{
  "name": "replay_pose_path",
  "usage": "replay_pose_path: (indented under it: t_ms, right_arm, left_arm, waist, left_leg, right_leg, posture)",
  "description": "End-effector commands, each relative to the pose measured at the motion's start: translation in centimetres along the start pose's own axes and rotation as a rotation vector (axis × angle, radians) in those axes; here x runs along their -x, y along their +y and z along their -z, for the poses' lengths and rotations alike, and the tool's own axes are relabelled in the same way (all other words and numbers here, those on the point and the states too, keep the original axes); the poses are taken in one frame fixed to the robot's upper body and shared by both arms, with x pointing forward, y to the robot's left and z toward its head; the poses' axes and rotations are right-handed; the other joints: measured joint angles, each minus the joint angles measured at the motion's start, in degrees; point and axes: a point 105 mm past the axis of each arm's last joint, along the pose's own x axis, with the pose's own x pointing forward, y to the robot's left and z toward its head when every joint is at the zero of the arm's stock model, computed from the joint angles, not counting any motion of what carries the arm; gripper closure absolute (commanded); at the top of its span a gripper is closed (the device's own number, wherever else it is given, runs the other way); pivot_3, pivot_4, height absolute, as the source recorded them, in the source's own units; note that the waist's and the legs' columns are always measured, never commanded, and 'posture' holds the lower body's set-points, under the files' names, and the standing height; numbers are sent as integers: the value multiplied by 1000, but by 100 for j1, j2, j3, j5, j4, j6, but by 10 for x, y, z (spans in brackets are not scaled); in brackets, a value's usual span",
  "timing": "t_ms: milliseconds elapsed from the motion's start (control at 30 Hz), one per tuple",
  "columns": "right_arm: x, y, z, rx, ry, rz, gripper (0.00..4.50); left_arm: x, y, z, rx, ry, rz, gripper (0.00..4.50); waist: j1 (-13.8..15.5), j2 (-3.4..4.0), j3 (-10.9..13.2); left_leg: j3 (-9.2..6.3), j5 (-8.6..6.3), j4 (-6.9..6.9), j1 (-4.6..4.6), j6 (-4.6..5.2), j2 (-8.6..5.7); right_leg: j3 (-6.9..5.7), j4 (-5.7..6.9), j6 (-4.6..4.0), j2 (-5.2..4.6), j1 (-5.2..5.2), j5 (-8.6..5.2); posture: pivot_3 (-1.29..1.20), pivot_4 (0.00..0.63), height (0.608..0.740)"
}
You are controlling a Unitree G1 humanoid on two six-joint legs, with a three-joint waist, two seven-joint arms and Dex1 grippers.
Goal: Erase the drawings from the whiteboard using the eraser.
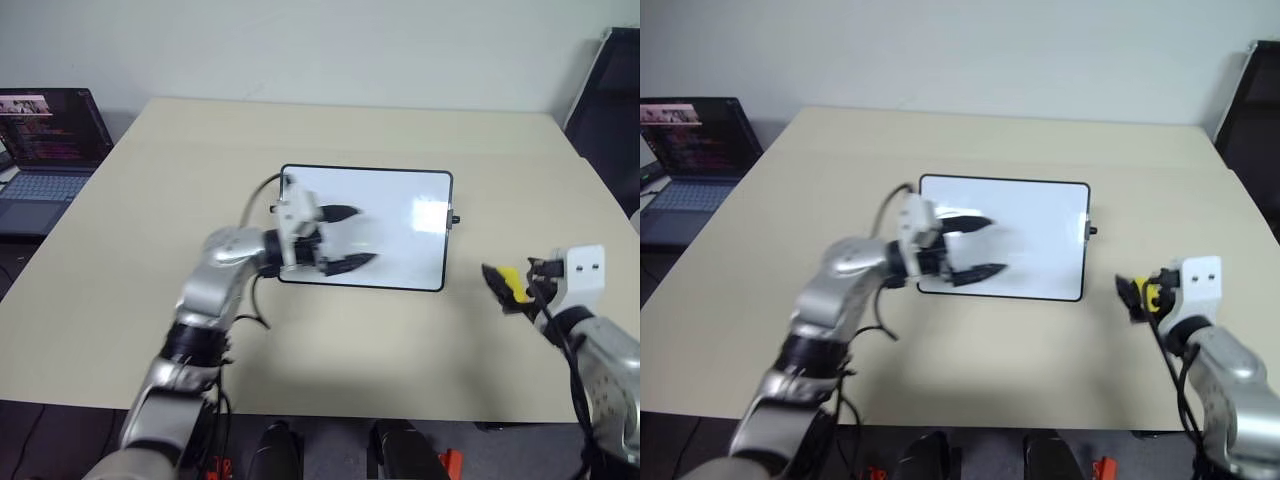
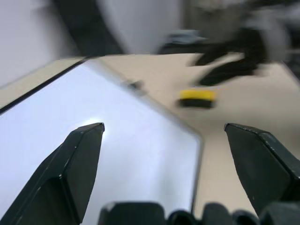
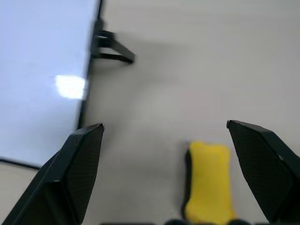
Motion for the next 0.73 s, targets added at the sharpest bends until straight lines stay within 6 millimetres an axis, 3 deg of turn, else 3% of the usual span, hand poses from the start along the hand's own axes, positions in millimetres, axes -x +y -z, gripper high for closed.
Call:
replay_pose_path:
  t_ms: [33,167,333,733]
  right_arm:
    - [10,8,-11,63,-144,31,14]
    - [18,6,2,59,-232,97,14]
    - [28,-11,28,11,-238,194,14]
    - [44,-15,41,33,-174,132,14]
  left_arm:
    - [33,3,-15,22,-44,-219,0]
    - [73,8,15,79,1,-584,0]
    - [113,18,57,124,141,-978,0]
    - [117,18,75,142,188,-1056,0]
  waist:
    - [38,-1,1]
    - [134,-6,-3]
    - [168,-18,-2]
    - [153,-22,-8]
  left_leg:
    - [0,0,2,-1,-2,-1]
    - [4,1,29,-1,-5,-9]
    - [3,-1,102,9,-7,-9]
    - [17,-22,105,9,-41,-11]
  right_leg:
    - [-5,-1,0,-5,4,0]
    - [-4,-14,6,-16,16,-2]
    - [3,-20,-25,-16,28,6]
    - [20,-60,-44,-22,16,18]
  posture:
    - [0,150,740]
    - [0,150,740]
    - [0,150,740]
    - [0,150,740]
